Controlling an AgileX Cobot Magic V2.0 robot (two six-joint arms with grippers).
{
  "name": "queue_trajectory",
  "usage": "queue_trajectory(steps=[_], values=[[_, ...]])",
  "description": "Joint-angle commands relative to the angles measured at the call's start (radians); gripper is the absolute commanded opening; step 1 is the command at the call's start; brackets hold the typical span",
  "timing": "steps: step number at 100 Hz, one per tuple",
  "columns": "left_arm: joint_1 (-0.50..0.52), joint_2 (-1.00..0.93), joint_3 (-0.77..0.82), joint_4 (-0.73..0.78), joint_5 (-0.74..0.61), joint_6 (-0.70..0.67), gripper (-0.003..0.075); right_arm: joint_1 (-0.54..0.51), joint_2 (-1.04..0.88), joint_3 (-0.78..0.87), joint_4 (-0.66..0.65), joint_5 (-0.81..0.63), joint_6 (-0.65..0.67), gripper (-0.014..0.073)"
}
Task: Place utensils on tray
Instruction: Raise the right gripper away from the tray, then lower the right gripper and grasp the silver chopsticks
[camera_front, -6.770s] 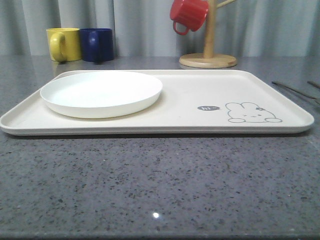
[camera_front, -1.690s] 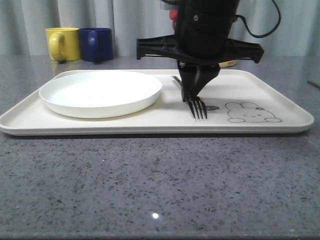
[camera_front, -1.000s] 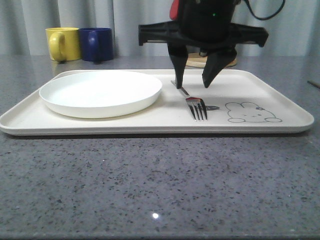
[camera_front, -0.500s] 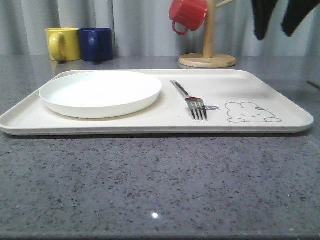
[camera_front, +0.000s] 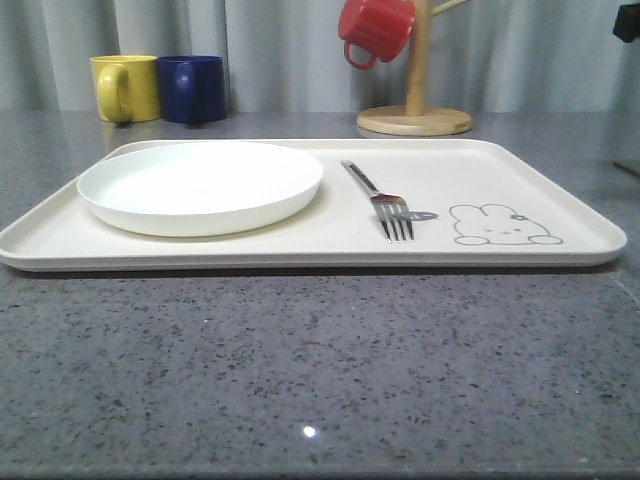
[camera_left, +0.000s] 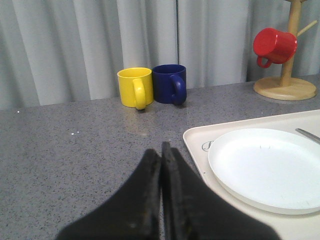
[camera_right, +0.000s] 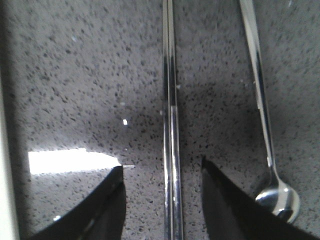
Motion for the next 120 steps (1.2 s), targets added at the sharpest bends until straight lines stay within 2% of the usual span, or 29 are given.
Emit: queue_trajectory(steps=[1, 92, 101, 120], values=[[0.000, 0.007, -0.028, -0.012, -0.077, 0.002, -0.0019, -0.028, -0.048, 0.005, 0.020, -0.053, -0.038, 0.0363], [0.000, 0.007, -0.028, -0.012, -0.077, 0.002, -0.0019, -0.051, 0.080, 0.029, 0.058, -0.073, -0.088, 0.0356], [0.000, 0.007, -0.028, -0.012, -0.077, 0.002, -0.0019, -0.051, 0.081, 0.029, 0.058, -0.071, -0.088, 0.0290], [0.000, 0.007, -0.028, -0.012, -0.077, 0.002, -0.0019, -0.051, 0.080, 0.029, 0.059, -0.068, -0.088, -0.0004]])
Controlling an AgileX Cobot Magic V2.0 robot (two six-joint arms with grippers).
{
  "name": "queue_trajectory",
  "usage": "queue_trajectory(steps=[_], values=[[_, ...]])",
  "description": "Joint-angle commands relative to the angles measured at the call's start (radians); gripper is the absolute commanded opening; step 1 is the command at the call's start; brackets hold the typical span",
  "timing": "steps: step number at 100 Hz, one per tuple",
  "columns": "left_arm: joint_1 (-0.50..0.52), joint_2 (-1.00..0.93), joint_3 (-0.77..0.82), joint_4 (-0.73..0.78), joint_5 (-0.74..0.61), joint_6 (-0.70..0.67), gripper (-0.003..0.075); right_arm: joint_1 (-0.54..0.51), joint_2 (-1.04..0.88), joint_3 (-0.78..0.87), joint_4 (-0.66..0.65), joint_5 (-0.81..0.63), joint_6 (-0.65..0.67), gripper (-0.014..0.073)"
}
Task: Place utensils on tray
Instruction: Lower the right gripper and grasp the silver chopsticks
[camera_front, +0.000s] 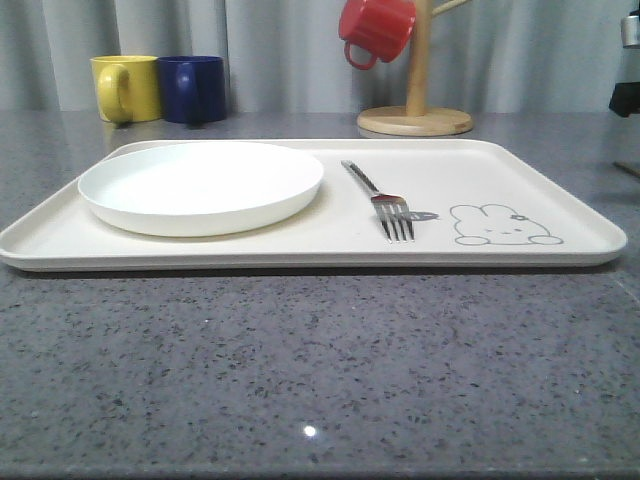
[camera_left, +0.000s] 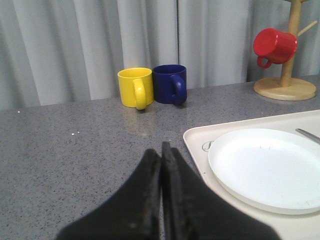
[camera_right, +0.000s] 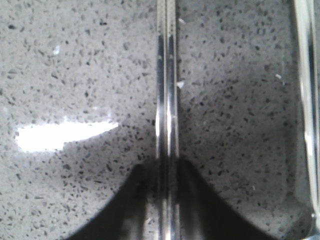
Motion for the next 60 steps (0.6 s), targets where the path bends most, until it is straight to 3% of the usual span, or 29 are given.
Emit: queue_trajectory(steps=[1, 7, 39, 60], values=[[0.000, 0.007, -0.028, -0.012, -0.077, 0.002, -0.0019, -0.005, -0.025, -0.020, -0.001, -0.004, -0.008, -0.0013], [0.000, 0.007, -0.028, -0.012, -0.077, 0.002, -0.0019, -0.005, -0.025, -0.020, 0.000, -0.005, -0.008, -0.0074], [0.000, 0.007, -0.028, -0.012, -0.077, 0.002, -0.0019, 0.013, -0.097, -0.046, 0.030, 0.019, 0.032, -0.0064], [0.000, 0.007, -0.028, -0.012, -0.077, 0.002, -0.0019, 0.131, -0.200, -0.059, 0.031, -0.012, 0.157, -0.0064]])
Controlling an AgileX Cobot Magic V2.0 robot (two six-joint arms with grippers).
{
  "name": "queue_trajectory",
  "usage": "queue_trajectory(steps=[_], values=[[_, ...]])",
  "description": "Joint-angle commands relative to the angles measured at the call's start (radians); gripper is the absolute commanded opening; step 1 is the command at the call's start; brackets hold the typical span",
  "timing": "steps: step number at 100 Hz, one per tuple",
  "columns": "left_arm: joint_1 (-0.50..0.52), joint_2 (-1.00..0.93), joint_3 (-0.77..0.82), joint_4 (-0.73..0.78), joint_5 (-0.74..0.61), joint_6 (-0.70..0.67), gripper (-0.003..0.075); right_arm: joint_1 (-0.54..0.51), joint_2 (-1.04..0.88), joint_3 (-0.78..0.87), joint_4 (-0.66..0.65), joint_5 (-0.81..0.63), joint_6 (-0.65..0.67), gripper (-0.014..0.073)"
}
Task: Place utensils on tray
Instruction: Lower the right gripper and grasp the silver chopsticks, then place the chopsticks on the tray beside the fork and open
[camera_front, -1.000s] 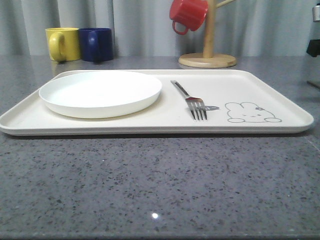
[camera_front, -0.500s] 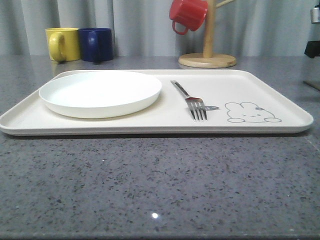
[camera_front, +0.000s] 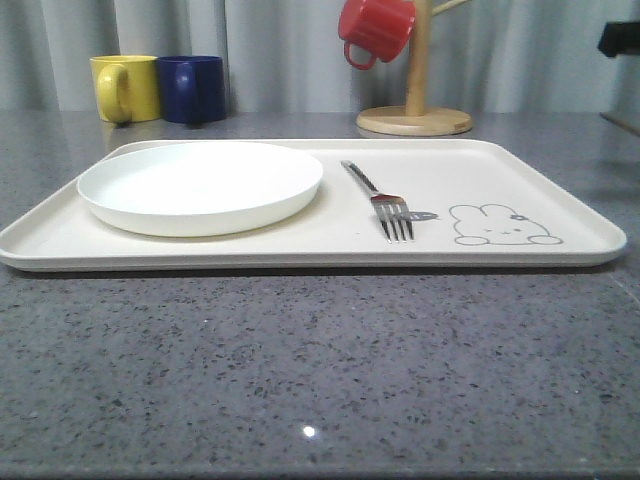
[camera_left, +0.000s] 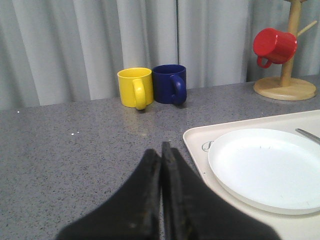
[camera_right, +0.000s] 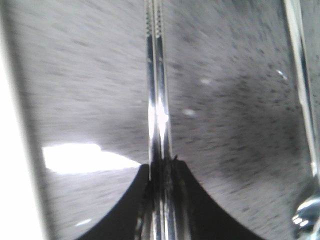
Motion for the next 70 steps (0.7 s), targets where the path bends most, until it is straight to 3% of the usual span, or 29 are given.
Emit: queue_trajectory(steps=[1, 36, 56, 70], values=[[0.000, 0.007, -0.028, -0.012, -0.077, 0.002, -0.0019, 0.064, -0.084, -0.033, 0.012, -0.040, 0.051, -0.0064], [0.000, 0.007, -0.028, -0.012, -0.077, 0.002, -0.0019, 0.378, -0.050, -0.032, -0.063, -0.223, 0.273, -0.0057], [0.000, 0.007, -0.028, -0.012, -0.077, 0.002, -0.0019, 0.448, 0.009, -0.032, -0.181, -0.239, 0.415, -0.0057], [0.000, 0.007, -0.028, -0.012, -0.077, 0.002, -0.0019, 0.465, 0.046, -0.032, -0.190, -0.245, 0.438, -0.0057]])
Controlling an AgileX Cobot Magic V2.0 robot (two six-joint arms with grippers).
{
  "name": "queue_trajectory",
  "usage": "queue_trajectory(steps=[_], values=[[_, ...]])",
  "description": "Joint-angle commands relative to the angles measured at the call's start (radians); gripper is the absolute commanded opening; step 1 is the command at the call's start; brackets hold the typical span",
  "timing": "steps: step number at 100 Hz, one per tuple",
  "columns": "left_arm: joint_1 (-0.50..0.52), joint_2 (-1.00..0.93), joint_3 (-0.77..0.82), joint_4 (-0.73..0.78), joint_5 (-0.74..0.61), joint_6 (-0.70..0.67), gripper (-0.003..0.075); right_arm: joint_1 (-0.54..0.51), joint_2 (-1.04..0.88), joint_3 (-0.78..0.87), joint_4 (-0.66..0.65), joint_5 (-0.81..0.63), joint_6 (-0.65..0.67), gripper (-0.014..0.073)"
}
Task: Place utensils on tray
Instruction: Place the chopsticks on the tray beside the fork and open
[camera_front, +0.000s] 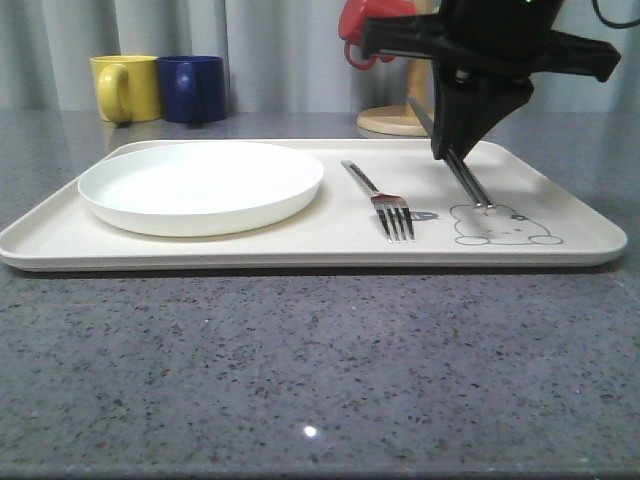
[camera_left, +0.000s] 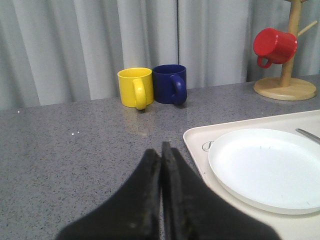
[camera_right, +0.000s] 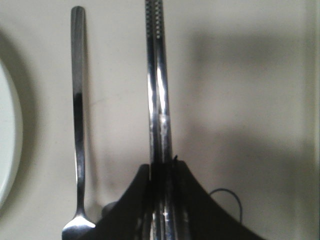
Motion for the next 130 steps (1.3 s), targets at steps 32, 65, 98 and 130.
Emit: queue_trajectory(steps=[32, 65, 98, 130], values=[[0.000, 0.005, -0.028, -0.012, -0.077, 0.002, -0.0019, 0.016, 0.036, -0.032, -0.029, -0.036, 0.035, -0.0057], [0.000, 0.005, -0.028, -0.012, -0.077, 0.002, -0.0019, 0.016, 0.045, -0.032, -0.023, -0.003, 0.035, 0.0258], [0.000, 0.005, -0.028, -0.012, -0.077, 0.002, -0.0019, 0.016, 0.029, -0.036, -0.036, -0.004, 0.035, 0.0426], [0.000, 0.005, -0.028, -0.012, -0.077, 0.002, -0.0019, -0.051, -0.108, -0.036, -0.152, 0.030, 0.020, 0.0426]])
